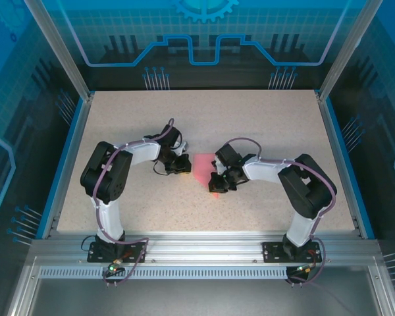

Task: Fold a paper plane with a square sheet of paper (fold left side to right side)
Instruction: Third fold the triangle at the center of the table.

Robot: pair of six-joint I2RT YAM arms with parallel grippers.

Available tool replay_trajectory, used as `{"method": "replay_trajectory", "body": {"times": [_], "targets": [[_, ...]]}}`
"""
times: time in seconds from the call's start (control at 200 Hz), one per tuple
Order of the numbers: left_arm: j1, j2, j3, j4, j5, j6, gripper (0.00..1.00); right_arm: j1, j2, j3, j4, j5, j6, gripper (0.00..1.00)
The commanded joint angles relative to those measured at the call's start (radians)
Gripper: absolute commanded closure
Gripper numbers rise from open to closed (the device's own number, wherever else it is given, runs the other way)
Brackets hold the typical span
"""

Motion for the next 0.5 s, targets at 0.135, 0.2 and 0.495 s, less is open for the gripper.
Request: {"method": "replay_trajectory", "body": {"times": [0.135, 0.2, 0.495], "targets": [[0.03, -0.144, -0.089, 0.041, -0.025, -0.077, 0.73, -0.005, -0.106, 0.002, -0.045, 0.065, -0.069, 0.74], [0.03, -0.192, -0.125, 0.059, -0.015, -0.111, 0.67, -0.008, -0.14, 0.027, -0.091, 0.114, -0.116, 0.67], [0.028, -0.266, -0.269, 0.201, 0.108, -0.291, 0.51, -0.054, -0.152, 0.104, -0.166, 0.221, -0.35, 0.41]]}}
